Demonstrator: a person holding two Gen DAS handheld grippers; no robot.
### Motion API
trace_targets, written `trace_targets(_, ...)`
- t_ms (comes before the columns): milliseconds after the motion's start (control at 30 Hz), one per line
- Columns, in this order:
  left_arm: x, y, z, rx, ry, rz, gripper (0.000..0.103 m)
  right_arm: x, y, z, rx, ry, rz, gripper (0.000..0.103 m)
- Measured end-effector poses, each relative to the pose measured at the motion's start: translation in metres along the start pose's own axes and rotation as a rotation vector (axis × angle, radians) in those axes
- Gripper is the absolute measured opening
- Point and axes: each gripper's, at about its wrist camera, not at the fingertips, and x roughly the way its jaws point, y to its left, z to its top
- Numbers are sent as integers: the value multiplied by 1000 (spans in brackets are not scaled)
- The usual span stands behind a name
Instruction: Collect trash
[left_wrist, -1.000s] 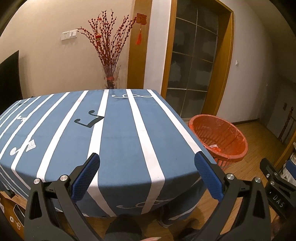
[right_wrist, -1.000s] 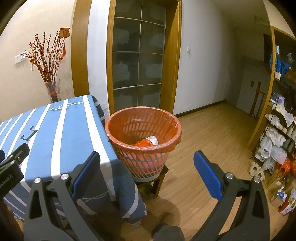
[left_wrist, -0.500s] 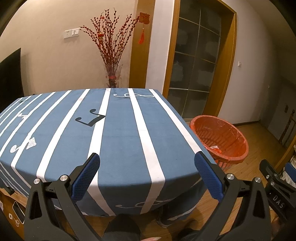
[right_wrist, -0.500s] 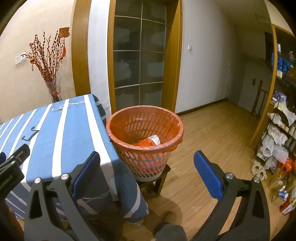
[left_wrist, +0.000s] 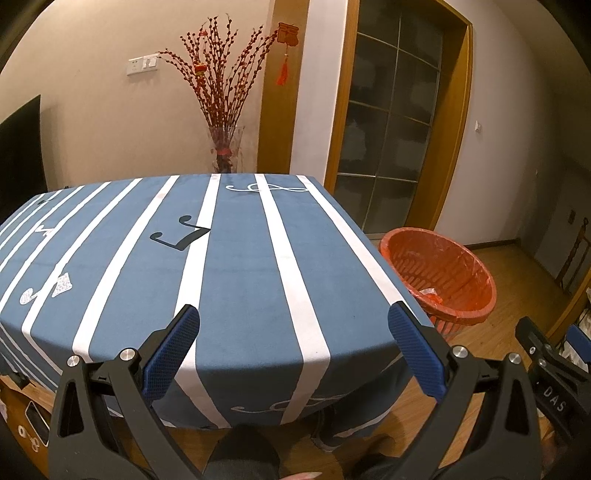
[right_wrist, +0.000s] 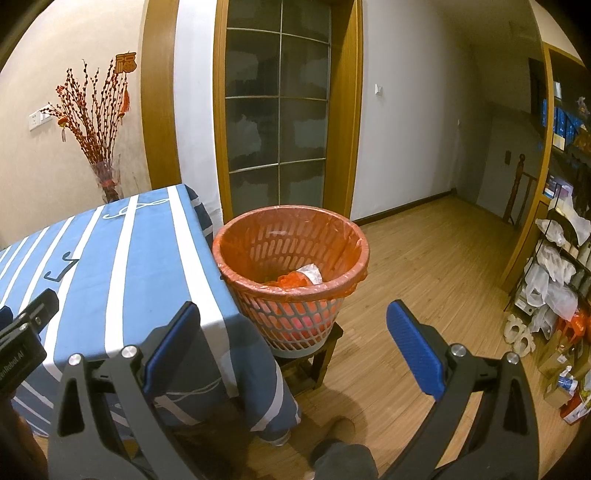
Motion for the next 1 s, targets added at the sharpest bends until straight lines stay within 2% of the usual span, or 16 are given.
trace_targets(667,-4,3,5,-33,-29,34,100,1,2,1,-2,0,6,99)
trace_targets(1000,-12,7,6,-52,-48,53,100,-11,2,1,-4,-33,1,99)
